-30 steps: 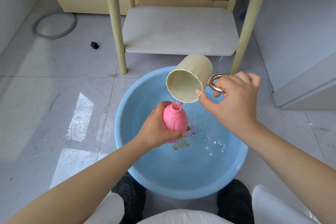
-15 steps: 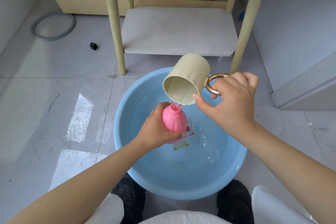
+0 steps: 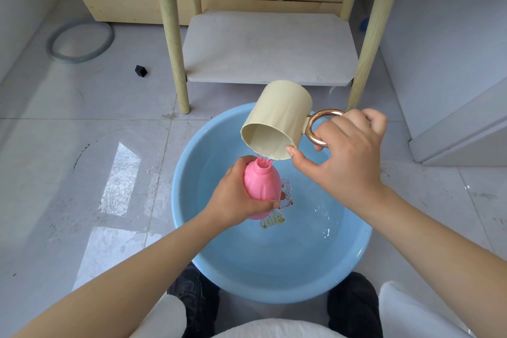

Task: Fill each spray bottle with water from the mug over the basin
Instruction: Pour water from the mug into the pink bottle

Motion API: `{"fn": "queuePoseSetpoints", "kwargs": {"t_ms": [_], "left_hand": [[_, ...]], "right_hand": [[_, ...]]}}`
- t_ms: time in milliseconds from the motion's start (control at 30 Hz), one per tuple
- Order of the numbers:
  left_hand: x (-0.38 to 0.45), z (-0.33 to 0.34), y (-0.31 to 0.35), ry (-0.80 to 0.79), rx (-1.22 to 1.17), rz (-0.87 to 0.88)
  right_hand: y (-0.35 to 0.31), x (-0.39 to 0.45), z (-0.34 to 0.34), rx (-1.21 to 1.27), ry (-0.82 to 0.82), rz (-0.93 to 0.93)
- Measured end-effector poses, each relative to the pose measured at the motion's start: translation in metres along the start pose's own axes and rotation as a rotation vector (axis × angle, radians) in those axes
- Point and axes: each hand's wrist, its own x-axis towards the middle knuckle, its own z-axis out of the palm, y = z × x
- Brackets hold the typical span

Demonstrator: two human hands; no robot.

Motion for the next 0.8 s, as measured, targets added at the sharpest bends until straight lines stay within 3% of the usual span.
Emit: {"fn": "queuePoseSetpoints", "kwargs": {"t_ms": [567, 800], "left_hand": [[-0.0020, 0.0016, -0.0020, 0.003, -0.033, 0.003], [-0.0048, 0.0001, -0.0007, 0.009, -0.084, -0.033]], "right_hand": [[0.0009, -0.0012, -0.0007, -0.022, 0.017, -0.055], [-0.0037, -0.0033, -0.0024, 0.073, -0.078, 0.128]]}}
